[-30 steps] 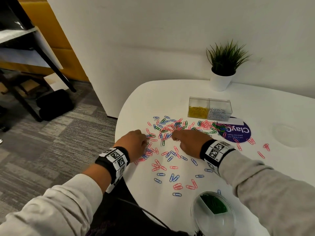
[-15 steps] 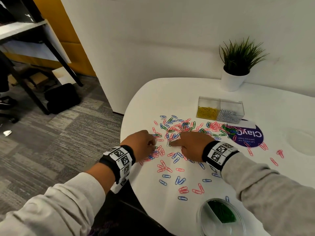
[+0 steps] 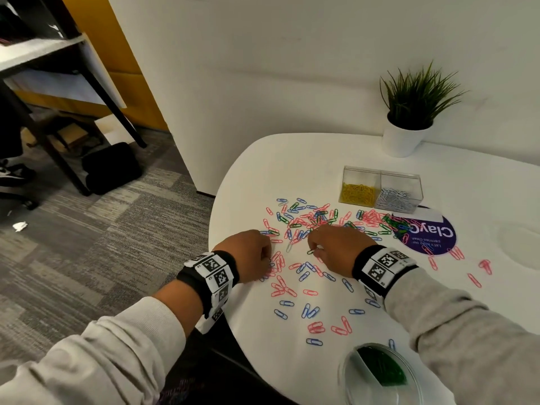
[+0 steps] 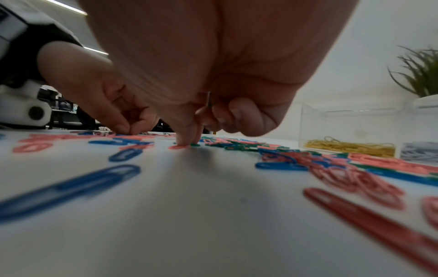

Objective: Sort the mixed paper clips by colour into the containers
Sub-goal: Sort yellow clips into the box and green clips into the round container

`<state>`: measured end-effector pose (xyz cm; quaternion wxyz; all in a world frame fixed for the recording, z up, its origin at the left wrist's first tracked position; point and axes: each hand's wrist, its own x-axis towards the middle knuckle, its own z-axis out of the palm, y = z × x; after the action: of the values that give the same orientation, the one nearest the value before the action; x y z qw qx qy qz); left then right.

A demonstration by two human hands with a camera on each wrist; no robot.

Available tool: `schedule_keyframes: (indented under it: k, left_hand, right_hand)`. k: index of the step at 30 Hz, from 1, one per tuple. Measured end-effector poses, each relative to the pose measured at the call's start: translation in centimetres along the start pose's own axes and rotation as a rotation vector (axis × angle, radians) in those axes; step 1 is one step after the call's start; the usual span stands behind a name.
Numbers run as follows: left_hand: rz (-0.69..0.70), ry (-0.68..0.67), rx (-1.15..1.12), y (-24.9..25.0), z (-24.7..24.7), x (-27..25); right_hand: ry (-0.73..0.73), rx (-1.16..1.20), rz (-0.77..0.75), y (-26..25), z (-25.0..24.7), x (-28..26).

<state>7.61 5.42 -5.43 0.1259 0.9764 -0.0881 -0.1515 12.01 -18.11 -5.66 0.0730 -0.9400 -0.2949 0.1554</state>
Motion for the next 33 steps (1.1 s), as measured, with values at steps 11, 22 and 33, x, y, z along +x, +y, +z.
schedule_keyframes:
  k: [11, 22, 33]
  left_hand:
    - [-0.089, 0.084, -0.046, -1.2, -0.9, 0.1]
    - [-0.124, 0.078, 0.079, -0.3, 0.4, 0.7]
    - [-0.103, 0.023, 0.176, 0.1, 0.3, 1.3]
  right_hand:
    - [-0.078, 0.043, 0.105, -0.4, -0.3, -0.6]
    - [-0.045, 0.008, 0.105, -0.1, -0.1, -0.4]
    - [0.006, 0.003, 0.144, -0.6, -0.6, -0.7]
